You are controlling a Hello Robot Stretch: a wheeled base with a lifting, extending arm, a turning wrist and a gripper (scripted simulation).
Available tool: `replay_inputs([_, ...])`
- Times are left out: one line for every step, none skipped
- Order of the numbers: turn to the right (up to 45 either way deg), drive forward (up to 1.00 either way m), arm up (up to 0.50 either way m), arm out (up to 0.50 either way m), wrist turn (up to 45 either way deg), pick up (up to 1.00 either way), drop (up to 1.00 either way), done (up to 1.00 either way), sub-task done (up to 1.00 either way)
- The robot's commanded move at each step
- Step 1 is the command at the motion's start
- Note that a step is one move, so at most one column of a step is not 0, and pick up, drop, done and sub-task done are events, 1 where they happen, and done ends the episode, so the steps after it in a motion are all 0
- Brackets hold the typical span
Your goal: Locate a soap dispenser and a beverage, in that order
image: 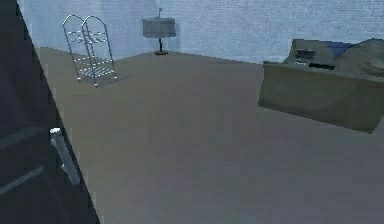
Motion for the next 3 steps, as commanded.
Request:
replay_inputs([0.0,0.5,0.0,0.0,0.0,0.0,0.0,0.0,0.0])
replay_inputs([9.0,0.0,0.0,0.0,0.0,0.0,0.0,0.0,0.0])
replay_inputs([0.0,0.45,0.0,0.0,0.0,0.0,0.0,0.0,0.0])
